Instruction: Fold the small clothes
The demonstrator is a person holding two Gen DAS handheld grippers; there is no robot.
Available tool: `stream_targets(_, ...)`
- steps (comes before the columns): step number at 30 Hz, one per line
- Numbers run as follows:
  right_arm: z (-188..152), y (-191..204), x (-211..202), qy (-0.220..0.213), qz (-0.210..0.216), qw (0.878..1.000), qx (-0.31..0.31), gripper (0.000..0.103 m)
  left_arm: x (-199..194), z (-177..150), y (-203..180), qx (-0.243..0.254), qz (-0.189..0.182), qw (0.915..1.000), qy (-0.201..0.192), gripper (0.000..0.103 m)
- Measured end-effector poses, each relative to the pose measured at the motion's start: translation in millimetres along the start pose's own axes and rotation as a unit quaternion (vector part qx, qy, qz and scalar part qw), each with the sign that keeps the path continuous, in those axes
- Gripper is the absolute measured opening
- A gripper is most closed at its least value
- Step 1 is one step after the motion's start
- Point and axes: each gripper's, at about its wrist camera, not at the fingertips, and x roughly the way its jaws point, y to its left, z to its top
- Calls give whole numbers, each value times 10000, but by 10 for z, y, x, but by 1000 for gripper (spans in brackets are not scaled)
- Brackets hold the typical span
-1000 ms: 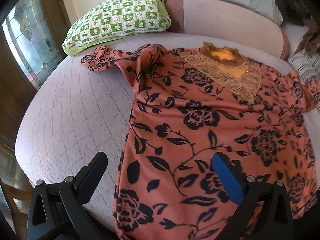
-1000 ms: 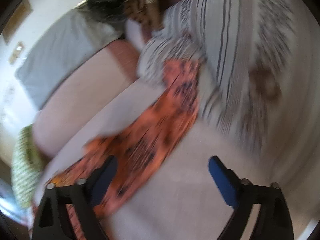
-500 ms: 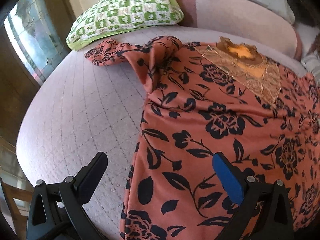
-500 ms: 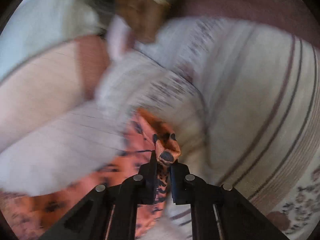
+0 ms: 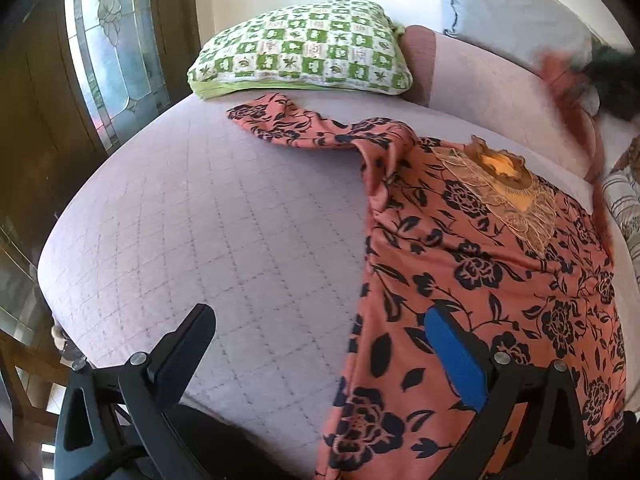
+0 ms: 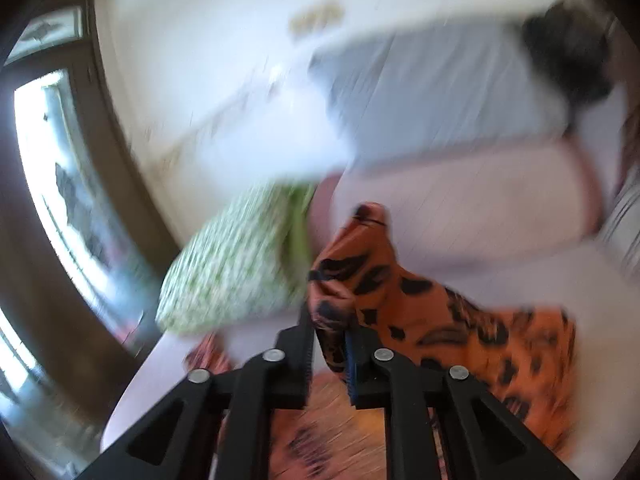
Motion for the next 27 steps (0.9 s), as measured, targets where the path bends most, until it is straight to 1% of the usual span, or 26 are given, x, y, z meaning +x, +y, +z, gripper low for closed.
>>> stream_targets(1, -204, 109, 247, 362, -15, 9993, -28, 50, 17, 16, 4, 1, -1, 10000, 23, 103)
stream_targets(2, -443, 65, 665, 921, -124, 9956, -69, 85, 29, 30, 4, 0, -13, 10000, 43, 103)
stream_targets(3, -644, 4, 884, 1263, -134, 9919, -43, 88, 42, 68, -22, 14, -95, 9999, 38, 103)
stream_targets(4, -930, -85, 1091, 1730, -201, 9847, -36, 88, 44, 96, -46, 53, -144, 9999, 17, 103)
stream_targets(5, -1042, -188, 1172, 1942, -256, 9806, -45, 88, 55, 153, -103, 137, -190, 9997, -34, 103)
stream_targets(6, -1160, -365, 1176, 2037, -240, 9787, 14, 88, 63, 187, -138, 190, -212, 9996, -77, 103)
stream_targets(8, -1261, -601, 928, 1932, -192, 9807, 226, 88, 144, 339, -290, 295, -372, 9988, -136, 103)
stream_targets(9, -1257, -818, 725, 1796, -201, 9822, 522, 88, 245, 474, -421, 330, -623, 9975, -110, 103)
stream_targets(10, -1267, -1013, 567, 1665, -181, 9826, 801, 88, 315, 560, -510, 328, -760, 9965, -63, 103)
stream_targets(11, -1260, -1192, 544, 1617, -166, 9820, 961, 88, 412, 673, -627, 318, -912, 9953, 12, 103)
stream_targets(13, -1309, -1525, 357, 1593, -219, 9778, 1343, 88, 647, 890, -875, 277, -1328, 9905, 224, 103)
stream_targets(14, -1365, -1698, 275, 1548, -159, 9744, 1622, 88, 804, 997, -1021, 253, -1325, 9902, 361, 103)
stream_targets(15, -1435, -1844, 187, 1491, -65, 9702, 1907, 88, 886, 1048, -1098, 252, -1333, 9899, 415, 103)
stream_targets(16, -1443, -1964, 119, 1457, -45, 9672, 2081, 88, 1041, 1139, -1238, 298, -1363, 9891, 470, 103)
stream_targets(17, -1463, -2057, 70, 1410, -85, 9654, 2192, 88, 1117, 1176, -1300, 334, -1312, 9896, 495, 101)
stream_targets(18, -1497, -2122, 20, 1352, -97, 9650, 2246, 88, 1261, 1232, -1408, 389, -1189, 9906, 559, 96)
stream_targets(19, -1498, -2168, -3, 1322, -96, 9646, 2279, 88, 1366, 1265, -1482, 417, -1180, 9902, 623, 92)
stream_targets(20, -1513, -2211, -25, 1301, -100, 9643, 2305, 88, 1432, 1285, -1529, 433, -1187, 9897, 680, 83)
stream_targets(21, -1524, -2244, -28, 1293, -93, 9641, 2319, 88, 1554, 1299, -1595, 453, -1176, 9886, 828, 68)
stream_targets(22, -1515, -2287, -51, 1267, -68, 9643, 2326, 88, 1645, 1295, -1623, 436, -1153, 9877, 964, 57)
stream_targets(23, -1510, -2323, -40, 1229, -60, 9648, 2324, 88, 1758, 1273, -1637, 392, -1150, 9856, 1180, 27)
stream_targets(24, -1480, -2375, -73, 1214, -67, 9644, 2349, 88, 1818, 1249, -1654, 369, -1129, 9839, 1333, 17)
stream_targets(25, -1484, -2427, -33, 1212, -72, 9624, 2428, 88, 1829, 1247, -1631, 251, -1172, 9845, 1282, 16)
stream_targets(26, -1490, -2491, -26, 1212, -87, 9600, 2521, 88, 1804, 1253, -1624, 224, -1198, 9846, 1255, 9)
stream_targets(27, -1498, -2540, 5, 1216, -97, 9575, 2613, 88, 1691, 1268, -1616, 226, -1292, 9847, 1146, 8)
